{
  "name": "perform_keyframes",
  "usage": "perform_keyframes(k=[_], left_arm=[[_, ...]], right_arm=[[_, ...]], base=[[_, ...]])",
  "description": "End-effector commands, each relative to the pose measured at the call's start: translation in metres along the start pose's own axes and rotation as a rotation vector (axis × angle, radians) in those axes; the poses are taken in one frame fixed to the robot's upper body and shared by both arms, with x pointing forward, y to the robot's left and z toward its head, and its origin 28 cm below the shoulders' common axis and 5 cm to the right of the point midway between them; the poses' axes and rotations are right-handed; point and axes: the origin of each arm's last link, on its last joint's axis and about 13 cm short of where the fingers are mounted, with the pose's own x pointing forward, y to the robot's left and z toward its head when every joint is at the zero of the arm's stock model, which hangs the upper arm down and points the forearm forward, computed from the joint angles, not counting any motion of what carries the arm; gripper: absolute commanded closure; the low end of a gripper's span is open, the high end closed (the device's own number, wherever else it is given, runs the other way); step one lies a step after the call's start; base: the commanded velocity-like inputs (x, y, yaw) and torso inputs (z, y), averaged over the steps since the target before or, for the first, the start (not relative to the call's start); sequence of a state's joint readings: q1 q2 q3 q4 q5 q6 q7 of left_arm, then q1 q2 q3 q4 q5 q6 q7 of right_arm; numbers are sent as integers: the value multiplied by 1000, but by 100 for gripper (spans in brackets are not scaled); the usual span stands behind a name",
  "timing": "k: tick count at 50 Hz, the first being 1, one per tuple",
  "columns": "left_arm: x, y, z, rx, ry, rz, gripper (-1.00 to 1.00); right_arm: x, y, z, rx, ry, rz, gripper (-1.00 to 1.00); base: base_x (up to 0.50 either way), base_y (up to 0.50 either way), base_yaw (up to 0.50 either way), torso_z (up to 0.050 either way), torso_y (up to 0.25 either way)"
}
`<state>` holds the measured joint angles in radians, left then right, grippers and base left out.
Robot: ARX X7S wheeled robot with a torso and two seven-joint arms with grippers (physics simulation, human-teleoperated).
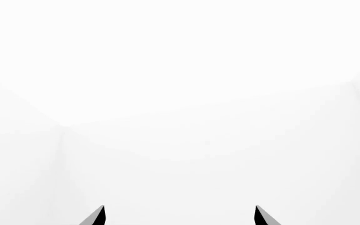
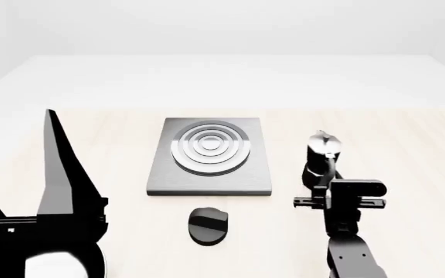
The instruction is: Turn on the stove and put the moka pot on it.
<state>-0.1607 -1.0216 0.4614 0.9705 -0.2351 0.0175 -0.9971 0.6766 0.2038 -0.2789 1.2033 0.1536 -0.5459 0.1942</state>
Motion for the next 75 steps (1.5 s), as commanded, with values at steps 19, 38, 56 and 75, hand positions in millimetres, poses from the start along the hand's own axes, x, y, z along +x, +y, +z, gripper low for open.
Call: perform_keyframes(k=[19,38,56,75], left_arm=[[0,1,0,-4,3,3,-100],[-2,2,-1,-5,4,10,-100],[-5,5,2,7,8,16,-100],[-3,3,-10,-4,31,9,-100]], right_arm=[[27,5,80,-22,-181,4,100],[65,25,159,65,-365,44,100],[99,48,193,55,-369,77,100],[100,69,219,33,-391,180,100]], base=[[0,0,0,0,1],[0,0,0,0,1],[0,0,0,0,1],[0,0,0,0,2]])
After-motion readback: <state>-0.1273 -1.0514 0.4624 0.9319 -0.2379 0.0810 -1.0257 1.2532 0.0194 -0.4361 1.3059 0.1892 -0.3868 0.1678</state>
